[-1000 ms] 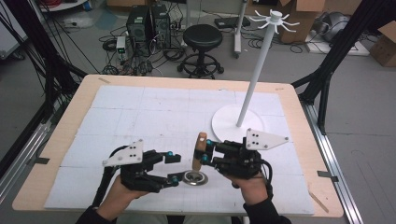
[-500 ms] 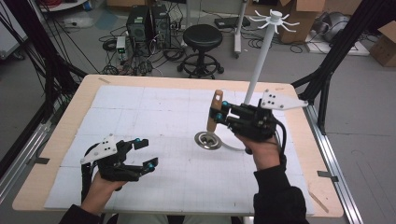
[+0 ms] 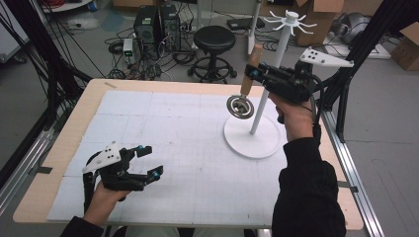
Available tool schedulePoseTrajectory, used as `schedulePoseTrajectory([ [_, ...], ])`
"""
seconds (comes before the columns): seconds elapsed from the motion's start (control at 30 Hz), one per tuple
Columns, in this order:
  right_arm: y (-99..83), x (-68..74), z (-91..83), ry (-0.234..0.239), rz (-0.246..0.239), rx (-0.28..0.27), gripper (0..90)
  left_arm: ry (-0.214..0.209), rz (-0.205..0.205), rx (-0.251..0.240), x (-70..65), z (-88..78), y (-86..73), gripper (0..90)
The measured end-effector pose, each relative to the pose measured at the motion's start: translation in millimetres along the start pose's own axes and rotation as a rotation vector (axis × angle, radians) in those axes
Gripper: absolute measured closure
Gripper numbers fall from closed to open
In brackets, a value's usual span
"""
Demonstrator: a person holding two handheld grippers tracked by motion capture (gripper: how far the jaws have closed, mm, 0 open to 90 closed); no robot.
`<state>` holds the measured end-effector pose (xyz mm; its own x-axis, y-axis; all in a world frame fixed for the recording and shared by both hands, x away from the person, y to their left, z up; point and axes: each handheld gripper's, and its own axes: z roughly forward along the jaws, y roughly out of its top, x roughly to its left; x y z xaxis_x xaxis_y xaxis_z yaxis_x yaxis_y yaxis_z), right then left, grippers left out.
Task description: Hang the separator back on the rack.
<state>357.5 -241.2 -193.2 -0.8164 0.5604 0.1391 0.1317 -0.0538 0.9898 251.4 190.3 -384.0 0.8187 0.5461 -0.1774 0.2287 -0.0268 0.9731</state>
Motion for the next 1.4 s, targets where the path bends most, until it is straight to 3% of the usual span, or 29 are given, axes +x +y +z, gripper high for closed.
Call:
schedulePoseTrajectory([
  [0.27,15.1,-14.2,1.3,-0.08,0.017,-0.007,72.7,-0.005,-0.003,-0.005,2.3,-1.8,0.3,19.1],
  [0.4,20.7,-16.3,1.2,-0.097,0.03,-0.026,72.6,-0.003,-0.008,-0.007,3.7,-2.3,0.4,19.1],
  [0.53,25.8,-19.4,1.1,-0.142,0.036,-0.043,72.6,-0.004,-0.011,-0.007,4.0,-3.3,0.4,19.2],
  [0.9,25.5,-26.0,-5.2,-0.213,0.068,-0.03,72.5,-0.004,-0.009,-0.008,4.3,-4.3,0.4,19.4],
  [1.1,20.6,-26.1,-9.3,-0.237,0.058,-0.022,72.1,0.002,-0.005,-0.011,4.9,-5.0,0.4,19.3],
  [1.17,17.4,-26.0,-12.0,-0.239,0.053,-0.034,70.7,0.006,-0.005,-0.011,5.1,-5.0,0.4,19.3],
  [1.23,14.3,-25.0,-15.8,-0.238,0.05,-0.048,61.5,0.009,-0.003,-0.01,5.6,-4.8,0.3,19.3],
  [1.4,2.2,-17.9,-34.4,-0.291,0.024,-0.078,47.4,0.021,-0.004,-0.011,7.0,-5.1,-0.3,19.1],
])
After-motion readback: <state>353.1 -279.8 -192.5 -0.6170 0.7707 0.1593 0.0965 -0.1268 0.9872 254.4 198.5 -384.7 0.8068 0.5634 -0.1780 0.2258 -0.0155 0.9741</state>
